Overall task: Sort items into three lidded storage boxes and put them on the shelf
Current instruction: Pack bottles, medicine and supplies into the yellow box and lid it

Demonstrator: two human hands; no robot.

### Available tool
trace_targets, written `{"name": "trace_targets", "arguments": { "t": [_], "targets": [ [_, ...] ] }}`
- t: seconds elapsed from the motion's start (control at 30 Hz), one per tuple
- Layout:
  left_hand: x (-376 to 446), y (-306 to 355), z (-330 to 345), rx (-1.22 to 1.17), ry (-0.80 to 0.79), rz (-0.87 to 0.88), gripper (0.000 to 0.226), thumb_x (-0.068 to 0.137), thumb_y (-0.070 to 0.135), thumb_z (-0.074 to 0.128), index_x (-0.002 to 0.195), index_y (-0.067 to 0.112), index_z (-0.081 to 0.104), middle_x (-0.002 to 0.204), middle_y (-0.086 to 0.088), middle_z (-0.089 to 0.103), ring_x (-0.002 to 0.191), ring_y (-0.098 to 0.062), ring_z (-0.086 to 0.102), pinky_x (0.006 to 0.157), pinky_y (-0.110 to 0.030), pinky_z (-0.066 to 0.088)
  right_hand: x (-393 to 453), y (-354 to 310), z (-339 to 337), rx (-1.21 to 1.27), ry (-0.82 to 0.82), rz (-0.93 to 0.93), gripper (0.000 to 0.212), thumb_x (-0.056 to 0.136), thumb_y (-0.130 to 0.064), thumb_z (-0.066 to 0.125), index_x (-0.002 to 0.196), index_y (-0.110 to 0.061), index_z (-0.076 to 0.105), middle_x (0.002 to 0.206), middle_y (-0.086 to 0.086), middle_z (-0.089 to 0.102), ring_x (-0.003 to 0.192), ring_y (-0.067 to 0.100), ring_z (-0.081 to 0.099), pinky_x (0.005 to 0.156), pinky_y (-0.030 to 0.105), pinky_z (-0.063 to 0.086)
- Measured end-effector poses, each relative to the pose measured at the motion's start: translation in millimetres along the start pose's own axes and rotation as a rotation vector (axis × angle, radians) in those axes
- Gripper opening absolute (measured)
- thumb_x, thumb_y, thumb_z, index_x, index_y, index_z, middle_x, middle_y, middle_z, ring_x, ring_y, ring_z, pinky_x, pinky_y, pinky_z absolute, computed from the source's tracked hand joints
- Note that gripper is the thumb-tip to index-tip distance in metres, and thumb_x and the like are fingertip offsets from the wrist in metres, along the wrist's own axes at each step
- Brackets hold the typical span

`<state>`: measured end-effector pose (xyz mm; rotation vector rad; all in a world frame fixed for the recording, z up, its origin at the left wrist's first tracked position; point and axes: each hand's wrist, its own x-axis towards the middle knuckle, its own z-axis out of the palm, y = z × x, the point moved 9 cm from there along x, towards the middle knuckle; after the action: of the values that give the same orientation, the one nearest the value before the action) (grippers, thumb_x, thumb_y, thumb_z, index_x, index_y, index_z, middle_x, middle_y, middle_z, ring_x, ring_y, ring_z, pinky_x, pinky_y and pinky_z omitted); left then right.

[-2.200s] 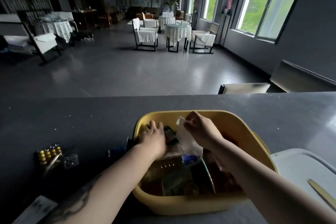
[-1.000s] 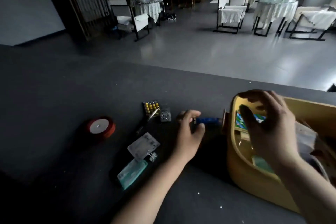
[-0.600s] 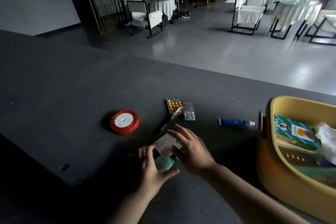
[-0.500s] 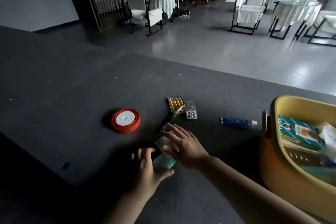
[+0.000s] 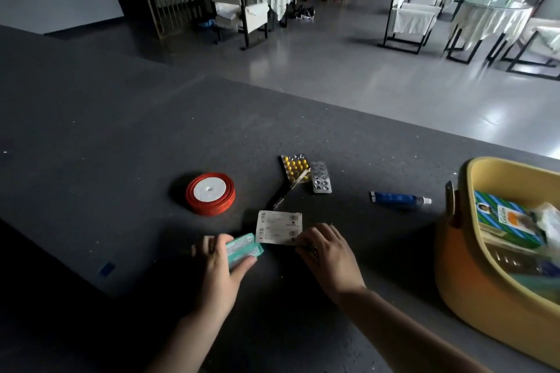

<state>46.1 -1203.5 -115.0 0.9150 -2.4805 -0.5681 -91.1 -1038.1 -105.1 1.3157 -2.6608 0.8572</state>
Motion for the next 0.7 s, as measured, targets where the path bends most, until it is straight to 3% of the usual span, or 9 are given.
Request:
{"name": "trace_targets", "arguments": {
  "t": [0.13,0.27,0.47,0.6,0.7],
  "targets": [
    [5,1,-10,-0.179,-0.002,-0.049,0.042,0.071,0.019,0.081,0.105,0.005,0.059,0.115,-0.016,0.049,0.102,-0.029,0.055,0.078,-0.037,0.048,-3,1,-6,0.047,-0.009,0.014,0.02,0.089,-0.03,0.063,0.107,-0.021,0.065,0.109,-0.007,0.061,0.103,0.01,0.051,0.083,0.02,0.043],
    [10,1,-21,-0.151,-0.031,-0.035,0.042,0.071,0.025,0.081,0.101,0.015,0.054,0.106,0.004,0.038,0.091,-0.016,0.054,0.07,-0.035,0.052,-8,4,-13,0.087,-0.016,0.05,0.022,0.089,-0.033,0.062,0.106,-0.02,0.064,0.108,-0.008,0.06,0.103,0.007,0.049,0.083,0.019,0.044],
    [1,-16,-53,-0.163,0.085,-0.139,0.05,0.064,0.026,0.087,0.102,0.013,0.058,0.103,-0.003,0.047,0.09,-0.018,0.052,0.065,-0.025,0.039,-7,-13,-26,0.166,0.029,-0.008,0.025,0.089,-0.03,0.062,0.11,-0.017,0.062,0.109,-0.003,0.062,0.1,0.01,0.05,0.08,0.028,0.049],
    [-4,24,-60,-0.283,0.094,-0.075,0.056,0.05,0.017,0.093,0.096,0.016,0.061,0.099,0.002,0.049,0.087,-0.012,0.055,0.064,-0.012,0.038,-1,-33,-47,0.15,0.12,-0.072,0.02,0.087,-0.026,0.067,0.101,-0.013,0.064,0.099,-0.001,0.065,0.09,0.014,0.05,0.073,0.027,0.046],
    [-1,65,-67,-0.376,0.133,0.008,0.053,0.048,0.018,0.094,0.09,0.023,0.062,0.095,0.006,0.054,0.085,-0.007,0.057,0.068,-0.01,0.042,-5,-34,-83,0.146,0.231,-0.062,0.013,0.083,-0.022,0.071,0.092,-0.013,0.066,0.089,-0.003,0.066,0.083,0.016,0.052,0.07,0.028,0.045]
  ]
}}
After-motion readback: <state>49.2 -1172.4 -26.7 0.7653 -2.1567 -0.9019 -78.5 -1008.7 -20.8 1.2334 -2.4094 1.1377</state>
